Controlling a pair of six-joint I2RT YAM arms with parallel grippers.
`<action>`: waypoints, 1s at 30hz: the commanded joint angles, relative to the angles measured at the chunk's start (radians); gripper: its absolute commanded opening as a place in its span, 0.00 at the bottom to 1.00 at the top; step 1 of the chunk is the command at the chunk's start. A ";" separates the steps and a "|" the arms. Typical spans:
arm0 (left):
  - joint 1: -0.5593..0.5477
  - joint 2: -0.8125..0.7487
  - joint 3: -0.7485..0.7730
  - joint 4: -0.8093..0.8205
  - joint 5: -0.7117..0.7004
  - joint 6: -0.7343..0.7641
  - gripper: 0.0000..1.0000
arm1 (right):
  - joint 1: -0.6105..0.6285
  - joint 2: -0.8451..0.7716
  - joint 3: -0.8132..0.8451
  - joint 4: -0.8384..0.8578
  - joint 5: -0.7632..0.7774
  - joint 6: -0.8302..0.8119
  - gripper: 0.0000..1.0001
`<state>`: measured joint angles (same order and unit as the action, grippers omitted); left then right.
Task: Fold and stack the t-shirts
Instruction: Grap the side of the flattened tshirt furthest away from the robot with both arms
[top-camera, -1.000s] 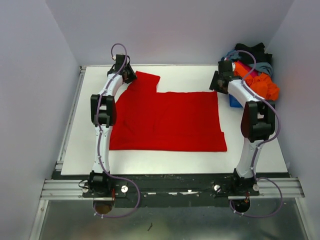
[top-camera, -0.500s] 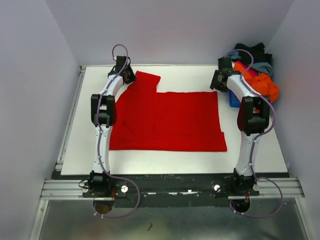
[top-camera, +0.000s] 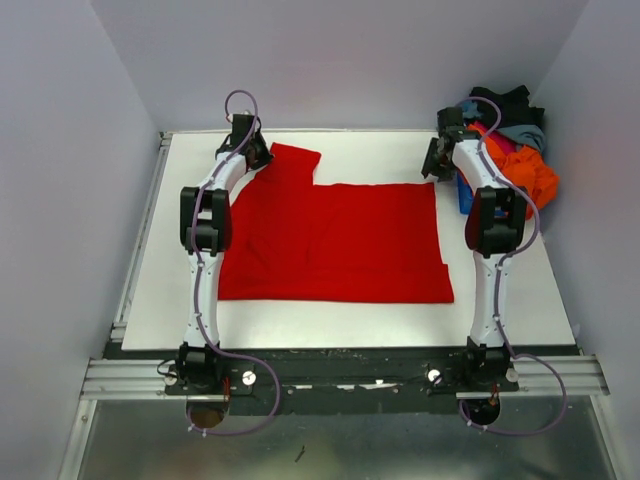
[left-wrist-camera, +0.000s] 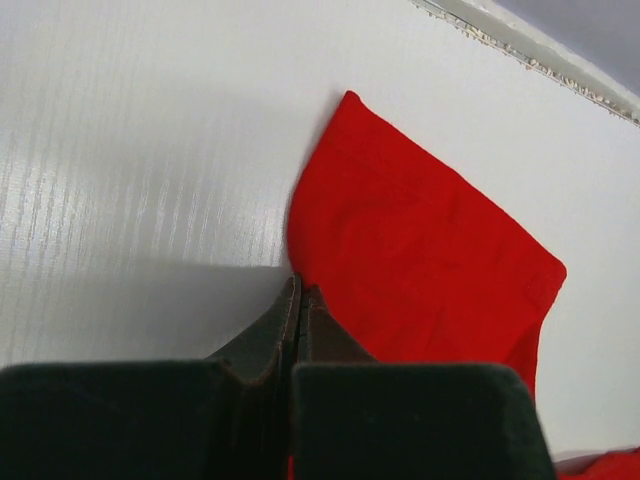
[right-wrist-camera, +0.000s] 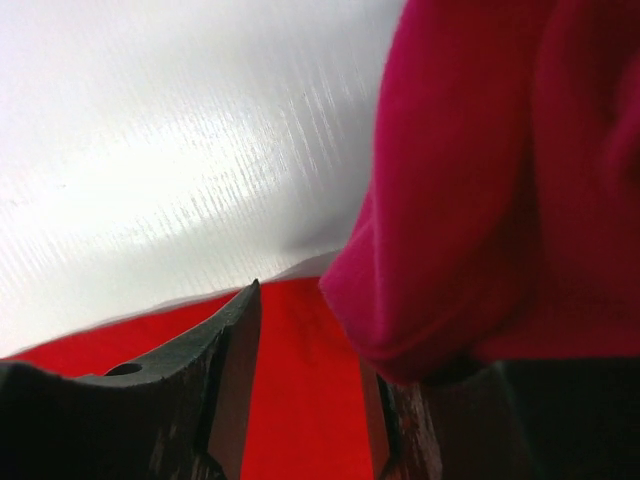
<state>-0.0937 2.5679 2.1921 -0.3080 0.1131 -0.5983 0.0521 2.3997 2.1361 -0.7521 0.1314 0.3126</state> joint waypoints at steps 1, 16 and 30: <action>-0.003 -0.038 -0.009 -0.003 -0.007 0.017 0.00 | -0.009 0.042 0.050 -0.104 -0.052 -0.017 0.50; -0.005 -0.066 -0.028 0.012 -0.023 0.051 0.00 | -0.012 0.081 0.093 -0.156 -0.058 -0.017 0.42; -0.006 -0.095 -0.048 0.027 -0.018 0.083 0.00 | -0.011 -0.085 -0.137 0.016 -0.012 -0.018 0.01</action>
<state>-0.0940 2.5446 2.1609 -0.2932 0.1078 -0.5407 0.0502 2.3974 2.0792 -0.8013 0.0898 0.2981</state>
